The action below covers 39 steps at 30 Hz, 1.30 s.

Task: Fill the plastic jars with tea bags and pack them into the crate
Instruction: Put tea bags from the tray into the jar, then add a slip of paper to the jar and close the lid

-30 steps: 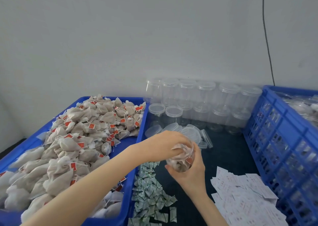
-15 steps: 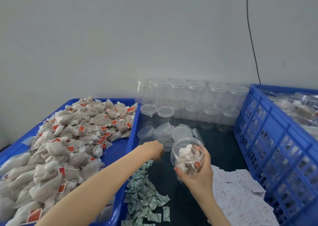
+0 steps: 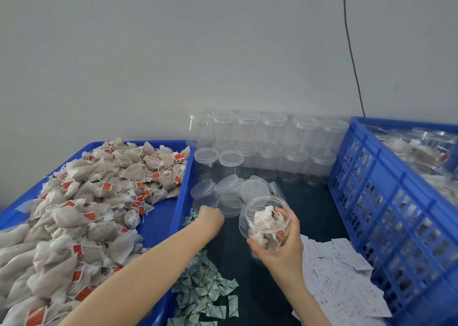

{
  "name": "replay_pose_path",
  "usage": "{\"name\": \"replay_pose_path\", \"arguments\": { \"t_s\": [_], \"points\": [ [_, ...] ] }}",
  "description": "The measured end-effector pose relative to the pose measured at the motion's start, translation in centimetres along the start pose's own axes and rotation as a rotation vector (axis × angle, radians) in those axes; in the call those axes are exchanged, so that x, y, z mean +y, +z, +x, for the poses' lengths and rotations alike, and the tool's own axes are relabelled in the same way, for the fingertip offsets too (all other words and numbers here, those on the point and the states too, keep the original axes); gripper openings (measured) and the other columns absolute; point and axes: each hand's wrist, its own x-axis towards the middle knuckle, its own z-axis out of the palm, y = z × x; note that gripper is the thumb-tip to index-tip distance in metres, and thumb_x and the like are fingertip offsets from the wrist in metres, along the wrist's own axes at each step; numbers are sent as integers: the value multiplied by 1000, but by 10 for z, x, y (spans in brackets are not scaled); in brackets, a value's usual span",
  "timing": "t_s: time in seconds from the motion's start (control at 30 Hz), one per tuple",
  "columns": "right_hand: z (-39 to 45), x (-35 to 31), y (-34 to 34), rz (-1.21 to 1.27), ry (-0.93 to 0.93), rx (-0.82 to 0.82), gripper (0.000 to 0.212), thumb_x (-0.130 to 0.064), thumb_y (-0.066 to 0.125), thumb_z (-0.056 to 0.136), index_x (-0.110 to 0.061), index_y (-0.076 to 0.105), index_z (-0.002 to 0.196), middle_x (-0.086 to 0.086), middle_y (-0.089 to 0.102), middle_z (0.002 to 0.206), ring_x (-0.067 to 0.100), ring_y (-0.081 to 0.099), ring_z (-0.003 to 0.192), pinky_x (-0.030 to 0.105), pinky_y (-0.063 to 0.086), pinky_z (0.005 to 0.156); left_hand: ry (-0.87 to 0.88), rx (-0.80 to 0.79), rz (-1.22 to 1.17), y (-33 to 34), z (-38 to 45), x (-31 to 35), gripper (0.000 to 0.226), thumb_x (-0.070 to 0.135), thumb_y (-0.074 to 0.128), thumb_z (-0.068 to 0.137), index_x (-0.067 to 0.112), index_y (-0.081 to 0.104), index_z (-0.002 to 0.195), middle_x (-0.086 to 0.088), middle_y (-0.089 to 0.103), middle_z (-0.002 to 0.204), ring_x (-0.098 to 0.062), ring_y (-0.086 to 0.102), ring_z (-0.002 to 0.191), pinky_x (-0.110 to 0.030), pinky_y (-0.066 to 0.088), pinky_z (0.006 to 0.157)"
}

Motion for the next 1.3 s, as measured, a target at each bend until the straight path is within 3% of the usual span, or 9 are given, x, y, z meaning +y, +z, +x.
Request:
{"name": "replay_pose_path", "arguments": {
  "t_s": [0.23,0.33,0.47,0.6,0.7,0.83,0.97,1.13,1.3],
  "points": [
    [-1,3,-1,-21,20,-17,95,-1,93,56,-26,47,135,-10,57,127,-2,57,114,7,48,81,-20,30,-165,-9,-3,-9,26,9,49,95,8,59,119,-10,62,120,-28,60,109,-35,45,84],
    [0,4,-2,-23,29,-18,95,-3,93,56,-30,47,134,-15,58,125,-2,58,114,7,49,82,-20,69,-389,-23,-9,-17,27,9,48,94,10,62,116,-10,63,118,-29,61,106,-38,49,84],
    [3,6,-4,-24,26,-17,96,-3,93,55,-31,47,134,-23,59,122,-3,58,115,6,47,82,-12,263,-702,-62,-23,-35,20,14,50,93,20,62,109,-3,66,113,-22,62,102,-35,51,84],
    [2,5,-2,-27,25,-11,94,-20,92,51,-36,47,132,-19,60,124,-3,59,113,6,48,81,181,503,-1070,-102,-50,-43,9,17,66,89,15,64,98,-2,72,99,-7,66,88,-26,52,87],
    [5,-2,1,-36,16,-18,93,-34,90,47,-48,46,128,-18,58,125,-4,58,113,6,48,81,385,460,-1201,-124,-69,-37,7,15,73,82,20,70,86,7,74,85,5,66,77,-14,51,81],
    [13,-9,0,-66,-29,-15,91,-38,88,47,-68,42,119,-32,56,121,-6,58,112,5,47,80,450,430,-948,-135,-73,-20,8,16,73,79,20,77,85,9,74,83,1,64,76,-19,51,78],
    [13,-8,-6,-100,-45,-27,94,-42,89,47,-66,38,122,-27,57,123,2,59,115,15,51,87,419,390,-685,-135,-70,-3,13,17,70,81,22,77,90,6,73,88,-10,65,82,-27,51,78],
    [11,-6,-6,-130,-40,-36,96,-42,90,47,-65,37,125,-30,56,124,-3,57,115,8,48,85,362,429,-366,-138,-68,20,15,17,60,83,20,74,87,-2,66,87,-24,61,80,-28,37,54],
    [10,-1,-12,-104,-23,-15,95,-36,92,47,-63,41,123,-27,61,120,-1,62,109,13,53,81,331,499,-299,-138,-64,33,20,19,52,90,19,70,98,-4,61,91,-26,60,84,-31,42,60]
  ]
}}
